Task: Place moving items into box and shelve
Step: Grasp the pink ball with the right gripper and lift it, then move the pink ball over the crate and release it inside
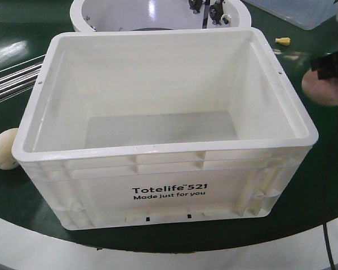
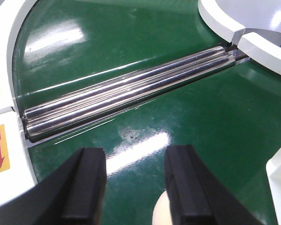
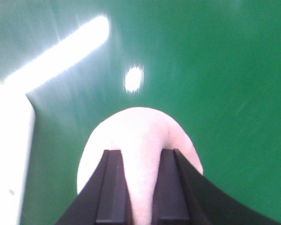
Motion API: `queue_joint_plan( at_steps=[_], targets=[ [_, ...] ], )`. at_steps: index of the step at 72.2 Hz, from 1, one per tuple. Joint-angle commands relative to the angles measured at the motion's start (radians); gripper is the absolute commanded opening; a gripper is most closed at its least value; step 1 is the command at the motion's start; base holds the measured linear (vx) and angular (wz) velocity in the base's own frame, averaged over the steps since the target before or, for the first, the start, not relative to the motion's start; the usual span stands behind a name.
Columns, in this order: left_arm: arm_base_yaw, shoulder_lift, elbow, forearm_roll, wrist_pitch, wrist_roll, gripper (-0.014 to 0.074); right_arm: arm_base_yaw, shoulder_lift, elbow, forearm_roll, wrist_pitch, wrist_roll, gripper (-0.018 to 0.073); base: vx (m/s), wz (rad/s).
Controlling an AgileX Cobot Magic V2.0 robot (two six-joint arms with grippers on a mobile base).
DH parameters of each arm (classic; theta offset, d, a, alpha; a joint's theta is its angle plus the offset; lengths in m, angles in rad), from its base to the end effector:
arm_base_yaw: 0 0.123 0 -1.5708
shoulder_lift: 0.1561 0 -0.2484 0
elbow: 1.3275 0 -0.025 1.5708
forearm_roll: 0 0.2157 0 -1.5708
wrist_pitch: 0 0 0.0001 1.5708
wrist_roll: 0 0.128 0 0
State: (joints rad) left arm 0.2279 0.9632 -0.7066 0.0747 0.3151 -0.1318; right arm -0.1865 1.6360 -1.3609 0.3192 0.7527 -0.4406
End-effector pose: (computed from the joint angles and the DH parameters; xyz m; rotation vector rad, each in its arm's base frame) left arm 0.2153 0.0530 0.2752 -0.3100 2.0333 0.1274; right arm 0.3463 -0.0374 0.2505 -0.1121 2.4559 0.0994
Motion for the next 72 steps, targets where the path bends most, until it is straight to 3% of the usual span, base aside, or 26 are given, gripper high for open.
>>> queue_joint_plan(
  at_steps=[1,14,28,38,49,62,72],
  targets=[
    [0.003,-0.011,-0.035,-0.008,-0.068,-0.009,0.043,-0.001,-0.097,-0.074,0.057,-0.016,-0.015,-0.0008,0.0,0.0],
    [0.003,-0.011,-0.035,-0.008,-0.072,-0.009,0.043,0.058,-0.203,-0.147,0.215,0.027,-0.157,-0.0007,0.0,0.0],
    [0.003,-0.011,-0.035,-0.008,-0.072,-0.009,0.043,0.288,-0.263,-0.167,0.279,0.026,-0.218,-0.0006,0.0,0.0],
    [0.003,-0.011,-0.035,-0.008,-0.072,-0.009,0.043,0.514,-0.237,-0.167,0.228,0.027,-0.217,-0.0006,0.0,0.0],
    [0.003,-0.011,-0.035,-0.008,-0.072,-0.009,0.043,0.68,-0.17,-0.167,0.132,0.036,-0.209,0.0002,0.0,0.0],
    [0.003,-0.011,-0.035,-0.008,-0.072,-0.009,0.043,0.728,-0.093,-0.167,0.05,0.052,-0.095,0.0083,0.0,0.0],
    [0.003,-0.011,-0.035,-0.008,-0.072,-0.009,0.043,0.728,-0.067,-0.167,-0.006,0.076,-0.009,0.0244,0.0,0.0]
  ],
)
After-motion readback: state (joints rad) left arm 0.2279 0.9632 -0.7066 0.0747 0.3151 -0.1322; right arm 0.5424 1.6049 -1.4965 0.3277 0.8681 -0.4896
